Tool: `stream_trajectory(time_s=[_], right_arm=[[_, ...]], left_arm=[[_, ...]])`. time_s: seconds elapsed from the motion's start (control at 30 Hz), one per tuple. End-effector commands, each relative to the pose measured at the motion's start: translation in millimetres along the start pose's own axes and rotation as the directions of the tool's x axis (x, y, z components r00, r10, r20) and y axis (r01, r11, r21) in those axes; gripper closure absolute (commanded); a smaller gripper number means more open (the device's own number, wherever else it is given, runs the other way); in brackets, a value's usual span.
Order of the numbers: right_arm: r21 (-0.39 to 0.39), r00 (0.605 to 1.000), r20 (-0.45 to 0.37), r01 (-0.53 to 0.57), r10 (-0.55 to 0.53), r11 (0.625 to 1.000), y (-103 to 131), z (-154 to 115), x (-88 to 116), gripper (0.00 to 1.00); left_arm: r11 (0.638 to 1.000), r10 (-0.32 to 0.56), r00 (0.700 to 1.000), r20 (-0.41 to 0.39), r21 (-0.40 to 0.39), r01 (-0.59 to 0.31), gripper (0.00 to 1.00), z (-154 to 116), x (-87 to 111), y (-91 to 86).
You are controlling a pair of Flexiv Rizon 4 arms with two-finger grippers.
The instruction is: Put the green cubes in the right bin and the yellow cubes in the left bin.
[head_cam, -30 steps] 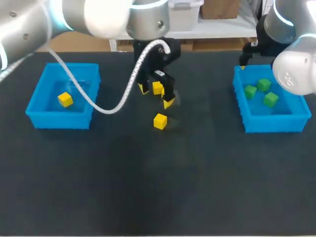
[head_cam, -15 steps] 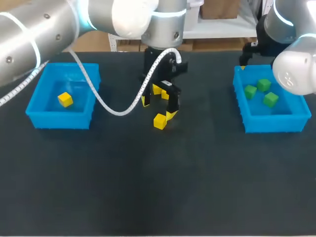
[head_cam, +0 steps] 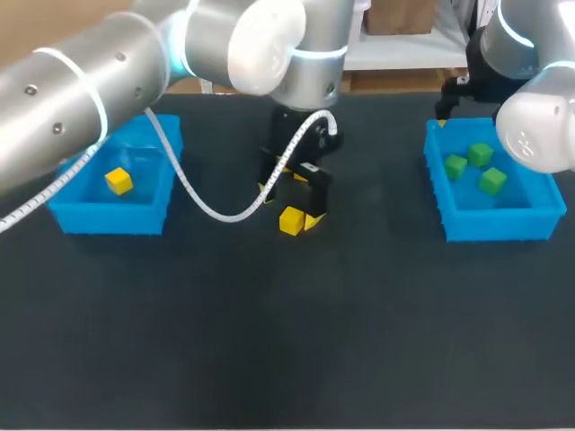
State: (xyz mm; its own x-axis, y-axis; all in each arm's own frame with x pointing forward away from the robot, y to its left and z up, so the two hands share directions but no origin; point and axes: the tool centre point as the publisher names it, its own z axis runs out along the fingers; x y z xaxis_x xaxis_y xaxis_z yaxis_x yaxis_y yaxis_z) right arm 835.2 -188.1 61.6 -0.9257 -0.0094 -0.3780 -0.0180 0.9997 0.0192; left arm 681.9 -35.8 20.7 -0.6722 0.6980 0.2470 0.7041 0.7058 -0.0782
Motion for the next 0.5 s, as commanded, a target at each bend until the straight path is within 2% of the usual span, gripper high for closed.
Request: stream_trajectory(time_s=[0.03,0.47,0.5], right_arm=[[0.002,1.0,0.004,-0.001,0.001,1.0,0,-1,1,0.0],[0.002,1.0,0.004,-0.001,0.001,1.0,0,-1,1,0.0],[0.002,1.0,0.004,-0.001,0.001,1.0,0,-1,1,0.0]], left_arm=[[1.0,-0.004,0.999,-0.038,-0.003,0.004,0.0,4,-11.2,1.1],[1.0,-0.013,0.996,-0.093,-0.023,0.011,0.0,26,-12.5,2.2],[1.0,-0.02,0.996,-0.087,-0.021,0.018,0.36,27,-12.7,2.3]])
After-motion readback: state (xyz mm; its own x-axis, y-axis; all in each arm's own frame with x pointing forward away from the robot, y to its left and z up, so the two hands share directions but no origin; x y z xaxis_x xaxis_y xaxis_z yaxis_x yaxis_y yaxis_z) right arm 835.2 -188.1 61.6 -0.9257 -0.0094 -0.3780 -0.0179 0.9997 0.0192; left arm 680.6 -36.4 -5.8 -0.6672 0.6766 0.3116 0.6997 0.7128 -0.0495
